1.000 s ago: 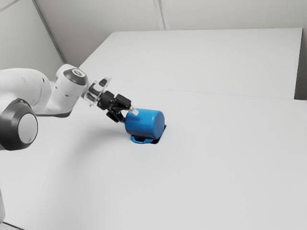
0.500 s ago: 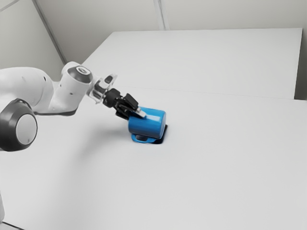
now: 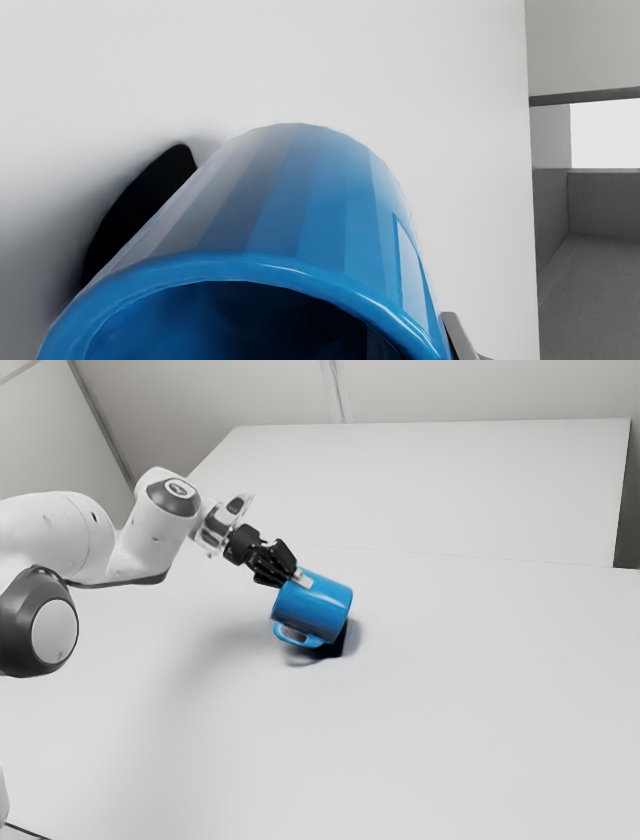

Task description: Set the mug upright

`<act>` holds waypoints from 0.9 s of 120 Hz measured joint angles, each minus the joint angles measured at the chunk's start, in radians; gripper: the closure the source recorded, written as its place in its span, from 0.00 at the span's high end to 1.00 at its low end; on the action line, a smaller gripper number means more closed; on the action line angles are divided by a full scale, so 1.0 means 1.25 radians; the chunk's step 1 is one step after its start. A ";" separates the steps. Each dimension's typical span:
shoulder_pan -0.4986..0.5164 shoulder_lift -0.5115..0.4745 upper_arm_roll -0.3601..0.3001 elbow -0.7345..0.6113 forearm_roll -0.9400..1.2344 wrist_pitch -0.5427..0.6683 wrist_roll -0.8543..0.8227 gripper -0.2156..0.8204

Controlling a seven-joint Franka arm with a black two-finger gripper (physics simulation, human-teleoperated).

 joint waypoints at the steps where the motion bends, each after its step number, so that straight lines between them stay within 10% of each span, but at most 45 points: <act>1: 0.000 -0.002 0.000 0.000 0.002 0.000 -0.001 0.12; 58: -0.148 -0.295 -0.020 -0.254 0.716 0.170 -0.160 0.12; 108: -0.152 -0.290 -0.067 -0.303 0.829 0.190 -0.313 0.11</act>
